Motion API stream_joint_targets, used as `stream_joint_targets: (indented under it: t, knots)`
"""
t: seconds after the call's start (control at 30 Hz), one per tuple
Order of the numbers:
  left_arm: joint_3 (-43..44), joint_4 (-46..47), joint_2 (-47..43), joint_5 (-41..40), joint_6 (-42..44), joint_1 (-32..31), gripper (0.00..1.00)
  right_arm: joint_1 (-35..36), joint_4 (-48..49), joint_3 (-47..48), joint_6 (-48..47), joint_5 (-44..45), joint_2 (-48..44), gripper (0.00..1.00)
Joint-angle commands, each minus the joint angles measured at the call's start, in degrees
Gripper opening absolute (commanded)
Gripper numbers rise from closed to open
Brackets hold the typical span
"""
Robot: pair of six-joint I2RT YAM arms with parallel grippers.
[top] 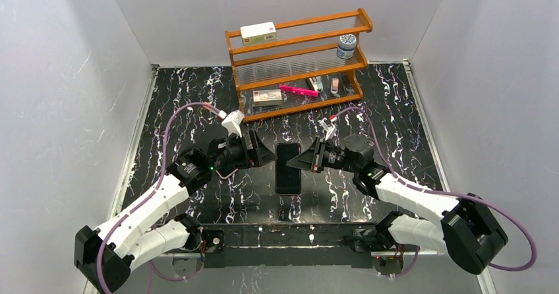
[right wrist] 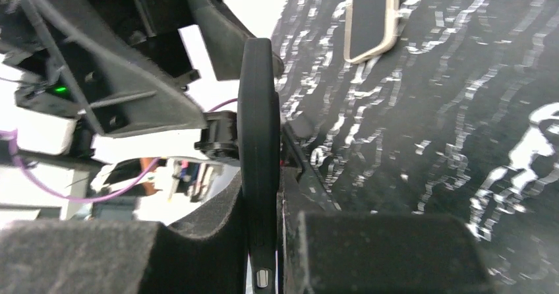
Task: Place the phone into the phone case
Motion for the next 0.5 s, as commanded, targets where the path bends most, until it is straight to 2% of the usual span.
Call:
stream_joint_targets:
  t: [0.0,0.03,0.13,0.23,0.47]
  knots:
    - [1.9,-7.5,-2.5,-7.4,7.0,0.0,0.91,-0.7,-13.4,4.5,-8.9,7.0,-3.4,0.01]
    - [2.3,-8.8,-3.0,-8.4,8.3,0.1,0.97,-0.8,-16.5,5.2,-10.8,8.5,-3.7,0.01]
    - [3.1,-12.3,-3.6,-11.7,12.6,0.1,0.98,-1.7,-21.5,7.0,-15.2,11.5,-3.1,0.01]
    - [3.6,-14.9,-3.4,-14.1,15.2,0.1,0.98,-4.1,-24.4,9.2,-18.4,10.7,1.1,0.01]
    - [1.4,-16.3,-4.8,-18.5,19.0,0.1,0.98,-15.5,-21.2,11.3,-19.1,-0.5,13.0,0.01]
